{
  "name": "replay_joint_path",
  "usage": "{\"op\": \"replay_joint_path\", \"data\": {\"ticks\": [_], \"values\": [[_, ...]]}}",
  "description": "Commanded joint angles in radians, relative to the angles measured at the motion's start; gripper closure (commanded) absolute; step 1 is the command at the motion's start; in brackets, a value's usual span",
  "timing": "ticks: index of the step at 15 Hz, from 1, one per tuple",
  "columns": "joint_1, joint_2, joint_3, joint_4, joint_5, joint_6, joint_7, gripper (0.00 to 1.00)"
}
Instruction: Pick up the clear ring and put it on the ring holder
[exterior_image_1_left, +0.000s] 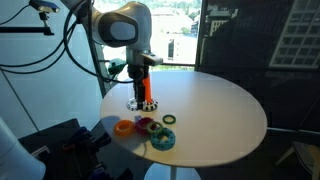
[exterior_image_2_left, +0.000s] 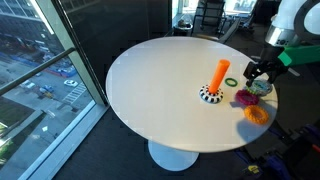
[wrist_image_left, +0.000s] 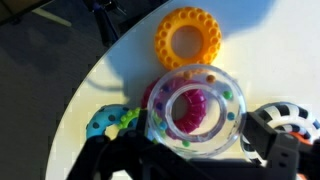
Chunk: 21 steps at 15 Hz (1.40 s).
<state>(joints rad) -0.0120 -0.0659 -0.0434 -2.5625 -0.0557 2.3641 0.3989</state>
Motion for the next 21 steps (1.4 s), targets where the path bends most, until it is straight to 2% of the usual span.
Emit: {"op": "replay_joint_path", "data": {"ticks": [1, 9, 21], "values": [[-0.003, -0.046, 0.018, 0.074, 0.038, -0.115, -0.033, 0.31], [0.016, -0.065, 0.069, 0.228, 0.103, -0.246, -0.015, 0.31], [0.056, 0.057, 0.120, 0.409, 0.083, -0.262, 0.079, 0.31]]}}
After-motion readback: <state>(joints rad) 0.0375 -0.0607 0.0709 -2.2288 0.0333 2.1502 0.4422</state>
